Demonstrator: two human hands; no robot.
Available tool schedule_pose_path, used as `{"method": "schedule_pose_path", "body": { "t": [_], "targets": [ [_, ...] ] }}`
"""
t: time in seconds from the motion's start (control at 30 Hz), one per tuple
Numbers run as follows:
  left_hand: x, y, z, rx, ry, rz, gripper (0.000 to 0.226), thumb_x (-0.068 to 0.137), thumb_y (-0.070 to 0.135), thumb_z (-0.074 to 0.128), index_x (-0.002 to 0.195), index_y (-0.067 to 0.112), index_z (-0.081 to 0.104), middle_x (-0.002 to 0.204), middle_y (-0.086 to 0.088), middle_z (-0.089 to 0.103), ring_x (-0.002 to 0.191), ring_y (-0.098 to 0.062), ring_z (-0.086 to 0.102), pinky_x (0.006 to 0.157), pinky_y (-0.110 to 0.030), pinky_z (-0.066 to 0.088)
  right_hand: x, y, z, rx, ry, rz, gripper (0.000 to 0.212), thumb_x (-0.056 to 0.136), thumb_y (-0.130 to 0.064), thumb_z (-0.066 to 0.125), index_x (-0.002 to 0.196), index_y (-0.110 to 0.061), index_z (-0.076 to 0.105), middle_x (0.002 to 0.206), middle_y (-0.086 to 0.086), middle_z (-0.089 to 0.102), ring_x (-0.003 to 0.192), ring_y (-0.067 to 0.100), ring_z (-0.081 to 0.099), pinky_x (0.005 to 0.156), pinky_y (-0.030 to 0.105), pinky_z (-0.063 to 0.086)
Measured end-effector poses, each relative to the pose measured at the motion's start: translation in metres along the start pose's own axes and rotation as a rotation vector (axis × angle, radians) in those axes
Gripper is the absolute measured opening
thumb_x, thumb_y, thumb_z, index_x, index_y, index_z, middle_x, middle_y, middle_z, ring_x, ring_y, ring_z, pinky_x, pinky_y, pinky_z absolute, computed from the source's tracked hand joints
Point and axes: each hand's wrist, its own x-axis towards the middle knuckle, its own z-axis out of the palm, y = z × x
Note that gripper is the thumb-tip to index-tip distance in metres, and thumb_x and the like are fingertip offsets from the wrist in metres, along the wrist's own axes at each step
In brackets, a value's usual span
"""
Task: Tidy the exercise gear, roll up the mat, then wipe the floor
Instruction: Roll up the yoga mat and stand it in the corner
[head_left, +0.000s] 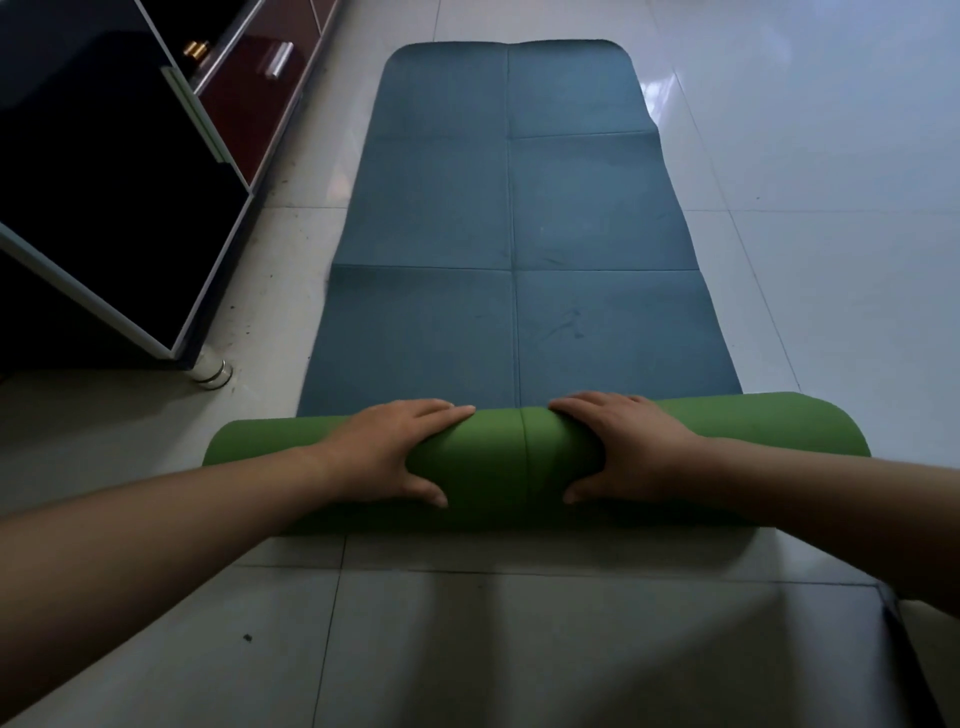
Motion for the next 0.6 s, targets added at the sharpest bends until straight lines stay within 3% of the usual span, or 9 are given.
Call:
{"method": "schedule_pose_path", "body": {
  "t": [0.1,0.27,0.37,0.43,0.6],
  "targets": [
    [0.006,-0.008,-0.002,0.016,0.033,-0.034,0.095,0.070,0.060,0.068,0.145,0.043,0.013,0.151,0.008,0.028,0.136,-0.015,0.031,0.111,-0.035,0.030,0.006,0.003,0.002,-0.012,0.054,-0.006,0.094,0.070,-0.061,0.068,0.145,-0.027,0.023,0.151,-0.005,0.028,0.137,0.016,0.028,0.112,0.033,0.021],
    [0.011,-0.017,-0.011,-0.001,0.162,-0.103,0.072,0.079,0.053,0.062,0.142,0.040,0.030,0.146,0.005,0.038,0.130,-0.019,0.039,0.106,-0.040,0.038,0.015,-0.001,0.008,-0.028,0.139,-0.008,0.093,0.073,-0.067,0.060,0.146,-0.023,0.021,0.154,-0.003,0.020,0.141,0.017,0.017,0.117,0.042,0.012],
    [0.008,-0.011,-0.004,0.039,0.289,-0.085,0.055,0.087,0.050,0.052,0.137,0.028,0.045,0.140,-0.004,0.047,0.125,-0.026,0.047,0.101,-0.041,0.042,0.032,0.004,0.003,0.036,0.141,0.036,0.091,0.072,-0.065,0.062,0.145,-0.024,0.026,0.151,-0.002,0.027,0.139,0.018,0.024,0.116,0.043,0.016],
    [0.008,-0.006,0.001,0.118,0.339,-0.029,0.059,0.084,0.056,0.039,0.133,0.025,0.050,0.139,-0.008,0.049,0.123,-0.030,0.050,0.099,-0.044,0.042,0.045,0.010,-0.001,0.066,0.167,0.080,0.082,0.075,-0.063,0.062,0.141,-0.023,0.034,0.148,-0.001,0.034,0.135,0.018,0.031,0.114,0.042,0.021],
    [0.019,-0.001,0.007,0.230,0.060,-0.143,0.090,0.077,0.070,0.048,0.148,0.035,0.006,0.159,0.001,0.000,0.145,-0.022,0.004,0.116,-0.047,0.014,0.065,0.008,0.000,0.058,0.298,0.121,0.059,0.086,-0.053,0.054,0.133,-0.019,0.046,0.143,0.003,0.042,0.131,0.022,0.037,0.110,0.040,0.026]
  ]
}}
